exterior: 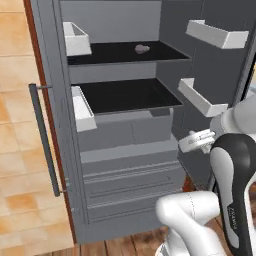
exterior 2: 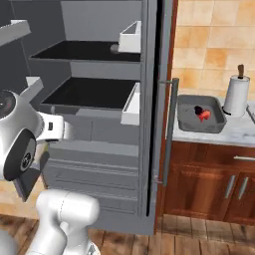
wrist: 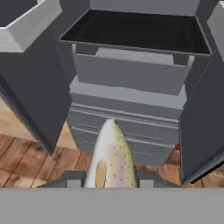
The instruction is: Place one eggplant and one fish in each tupperware on the nearby counter, to pack two identical lunches.
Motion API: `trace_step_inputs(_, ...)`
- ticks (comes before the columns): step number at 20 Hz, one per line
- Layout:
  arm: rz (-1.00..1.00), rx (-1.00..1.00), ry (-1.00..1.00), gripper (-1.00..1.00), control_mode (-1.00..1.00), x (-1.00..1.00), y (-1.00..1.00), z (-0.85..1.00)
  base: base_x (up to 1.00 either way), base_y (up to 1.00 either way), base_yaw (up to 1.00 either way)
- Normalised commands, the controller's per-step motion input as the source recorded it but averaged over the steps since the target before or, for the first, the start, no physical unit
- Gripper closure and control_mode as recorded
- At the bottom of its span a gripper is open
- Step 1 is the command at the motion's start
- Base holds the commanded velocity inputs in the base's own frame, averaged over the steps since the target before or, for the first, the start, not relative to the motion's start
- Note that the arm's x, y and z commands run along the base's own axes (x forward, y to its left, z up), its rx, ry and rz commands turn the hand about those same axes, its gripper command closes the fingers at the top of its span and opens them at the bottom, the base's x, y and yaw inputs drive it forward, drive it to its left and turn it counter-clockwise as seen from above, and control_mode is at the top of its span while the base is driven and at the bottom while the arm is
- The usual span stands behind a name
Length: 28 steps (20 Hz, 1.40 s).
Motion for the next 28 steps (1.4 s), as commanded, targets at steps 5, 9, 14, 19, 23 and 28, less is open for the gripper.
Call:
trace_step_inputs(5, 0.00, 0.00, 0.00, 1.00, 1.00, 0.00, 0.00, 0.00, -0.24, -1.00, -0.06)
trace_step_inputs(9, 0.00, 0.00, 0.00, 1.00, 1.00, 0.00, 0.00, 0.00, 0.00, -1.00, -0.07)
trace_step_inputs(14, 0.00, 0.00, 0.00, 1.00, 1.00, 0.00, 0.00, 0.00, 0.13, -1.00, -0.05)
trace_step_inputs(19, 0.00, 0.00, 0.00, 1.00, 1.00, 0.00, 0.00, 0.00, 0.26, -1.00, -0.05)
trace_step_inputs(23, 0.00, 0.00, 0.00, 1.00, 1.00, 0.00, 0.00, 0.00, 0.46, -1.00, -0.06)
trace_step_inputs(28, 0.00, 0.00, 0.00, 1.00, 1.00, 0.00, 0.00, 0.00, 0.93, -0.30, -0.07)
